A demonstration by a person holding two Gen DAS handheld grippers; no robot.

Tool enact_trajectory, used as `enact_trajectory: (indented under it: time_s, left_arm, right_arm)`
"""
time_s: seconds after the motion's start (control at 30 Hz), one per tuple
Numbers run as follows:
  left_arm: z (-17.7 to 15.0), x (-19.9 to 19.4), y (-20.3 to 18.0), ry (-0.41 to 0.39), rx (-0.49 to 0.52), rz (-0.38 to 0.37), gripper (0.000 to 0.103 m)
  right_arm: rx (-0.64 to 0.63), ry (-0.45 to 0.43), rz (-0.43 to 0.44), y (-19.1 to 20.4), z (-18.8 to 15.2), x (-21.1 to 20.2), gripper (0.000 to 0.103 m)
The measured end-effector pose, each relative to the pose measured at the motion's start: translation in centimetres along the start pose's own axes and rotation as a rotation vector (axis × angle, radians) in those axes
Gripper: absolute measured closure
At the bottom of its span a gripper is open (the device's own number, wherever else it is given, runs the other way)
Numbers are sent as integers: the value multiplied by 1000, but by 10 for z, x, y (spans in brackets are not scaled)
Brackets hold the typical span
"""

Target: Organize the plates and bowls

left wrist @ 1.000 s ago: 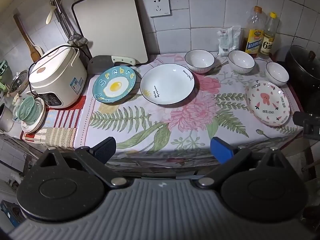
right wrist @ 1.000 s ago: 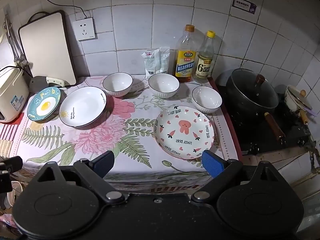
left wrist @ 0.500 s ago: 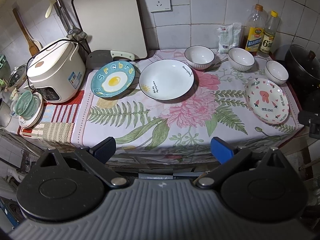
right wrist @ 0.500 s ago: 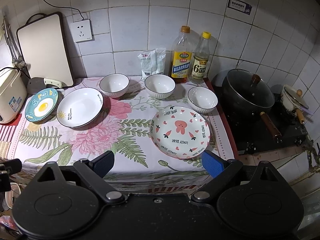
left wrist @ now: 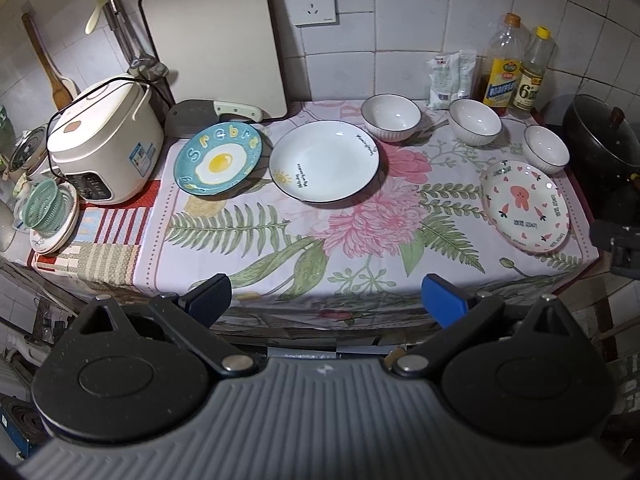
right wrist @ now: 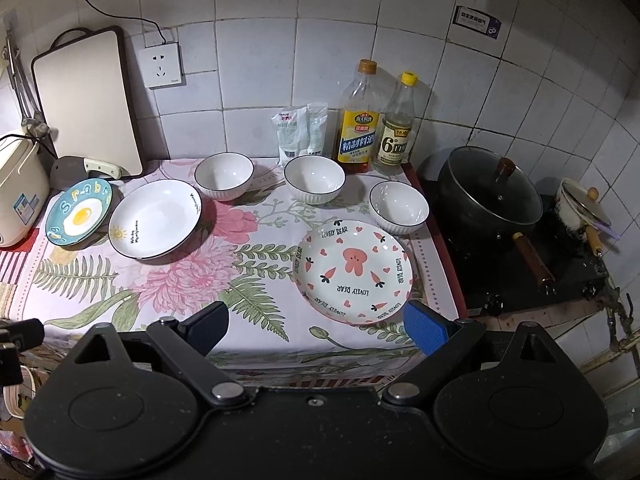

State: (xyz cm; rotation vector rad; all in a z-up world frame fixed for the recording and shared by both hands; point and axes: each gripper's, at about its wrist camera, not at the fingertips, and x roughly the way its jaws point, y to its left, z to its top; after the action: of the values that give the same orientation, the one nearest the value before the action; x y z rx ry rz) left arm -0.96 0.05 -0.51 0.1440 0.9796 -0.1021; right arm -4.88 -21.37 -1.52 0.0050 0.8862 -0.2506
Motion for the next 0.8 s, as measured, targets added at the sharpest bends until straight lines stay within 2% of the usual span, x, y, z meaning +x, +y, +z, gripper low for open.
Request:
enact_trajectory:
  time_s: [0.43,0.57,0.8]
  left_arm:
    - [-2,3,6,-23,-22,-18,0]
    - [-2,6,8,-12,-31,-32,0]
    - [-4,2,7,-64,-15,-24,0]
  right_arm:
    - [23,7,-2,-3,-6,7,7]
    - [33,0,-26,-3,-6,11,7]
    - [33,-2,-21,-3,-6,13,7]
